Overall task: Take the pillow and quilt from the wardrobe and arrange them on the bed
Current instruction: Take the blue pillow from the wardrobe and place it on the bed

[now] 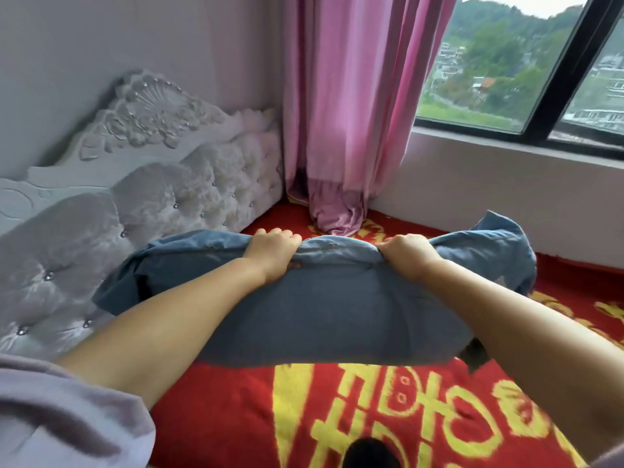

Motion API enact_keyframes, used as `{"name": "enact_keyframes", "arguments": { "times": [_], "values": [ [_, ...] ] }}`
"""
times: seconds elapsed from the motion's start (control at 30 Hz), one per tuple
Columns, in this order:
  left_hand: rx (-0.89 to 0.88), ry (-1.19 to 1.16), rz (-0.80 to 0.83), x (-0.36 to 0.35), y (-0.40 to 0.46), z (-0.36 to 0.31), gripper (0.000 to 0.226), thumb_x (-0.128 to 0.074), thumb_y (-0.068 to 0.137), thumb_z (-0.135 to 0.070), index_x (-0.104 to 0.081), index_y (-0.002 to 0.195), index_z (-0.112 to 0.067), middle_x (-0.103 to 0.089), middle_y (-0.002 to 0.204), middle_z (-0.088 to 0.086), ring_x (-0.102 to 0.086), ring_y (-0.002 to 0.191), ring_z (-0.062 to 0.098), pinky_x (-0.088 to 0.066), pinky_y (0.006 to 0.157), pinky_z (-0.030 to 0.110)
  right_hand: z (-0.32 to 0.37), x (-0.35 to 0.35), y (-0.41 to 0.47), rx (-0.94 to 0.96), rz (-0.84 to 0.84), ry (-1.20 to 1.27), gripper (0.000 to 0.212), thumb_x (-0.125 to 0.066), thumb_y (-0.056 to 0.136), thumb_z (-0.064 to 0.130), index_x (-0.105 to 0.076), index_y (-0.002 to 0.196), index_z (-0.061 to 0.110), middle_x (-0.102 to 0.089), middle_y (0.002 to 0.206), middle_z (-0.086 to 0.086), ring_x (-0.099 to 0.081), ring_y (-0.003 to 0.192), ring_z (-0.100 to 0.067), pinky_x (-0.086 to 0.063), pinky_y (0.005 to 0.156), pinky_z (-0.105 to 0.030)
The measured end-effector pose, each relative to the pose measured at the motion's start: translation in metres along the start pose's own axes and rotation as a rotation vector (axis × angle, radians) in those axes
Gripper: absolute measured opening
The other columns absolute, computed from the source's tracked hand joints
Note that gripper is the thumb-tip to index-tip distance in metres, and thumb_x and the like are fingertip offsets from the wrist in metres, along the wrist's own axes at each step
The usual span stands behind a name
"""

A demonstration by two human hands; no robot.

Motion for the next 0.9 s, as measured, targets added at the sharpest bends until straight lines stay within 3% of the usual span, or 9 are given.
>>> {"name": "enact_keyframes", "arguments": {
  "times": [0.3,0.5,0.7,0.9],
  "values": [
    [0.093,-0.106,0.121,-0.028,0.162,-0.002,0.026,-0.055,0.09,-0.035,-0.052,0.103,-0.013,-0.065,0.107,0.008,-0.061,0.102,0.033,-0.045,0.076,0.04,-0.119,-0.04,0.15,0.15,0.031,0.0,0.027,-0.041,0.096,0.021,-0.062,0.112,0.026,-0.068,0.117,0.0,-0.064,0.109,-0.026,-0.05,0.086,-0.036],
    [0.095,-0.151,0.088,-0.012,0.249,-0.021,0.023,-0.053,0.091,-0.028,-0.051,0.106,-0.012,-0.066,0.105,0.011,-0.061,0.098,0.036,-0.043,0.069,0.04,-0.202,-0.037,0.2,0.15,0.019,-0.051,0.026,-0.043,0.096,0.022,-0.061,0.112,0.03,-0.067,0.117,0.008,-0.065,0.109,-0.021,-0.05,0.086,-0.034],
    [0.116,-0.226,0.079,-0.012,0.287,0.0,0.026,-0.052,0.093,-0.035,-0.049,0.103,-0.011,-0.066,0.104,0.011,-0.062,0.096,0.035,-0.039,0.065,0.038,-0.219,-0.01,0.242,0.121,0.005,-0.122,0.028,-0.038,0.098,0.022,-0.061,0.111,0.03,-0.067,0.12,0.008,-0.064,0.111,-0.021,-0.051,0.087,-0.033],
    [0.12,-0.305,0.153,-0.022,0.314,0.068,0.032,-0.053,0.092,-0.043,-0.053,0.105,-0.013,-0.065,0.109,0.01,-0.06,0.1,0.034,-0.044,0.073,0.037,-0.186,0.014,0.305,0.042,-0.017,-0.127,0.031,-0.036,0.098,0.023,-0.063,0.111,0.03,-0.067,0.12,0.002,-0.063,0.111,-0.024,-0.049,0.087,-0.033]
  ]
}}
Point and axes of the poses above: each hand's wrist, its own y-axis towards the middle knuckle, its own x-axis out of the back of the hand, z = x × y, the point moved 1 cm from there along y, towards the middle knuckle
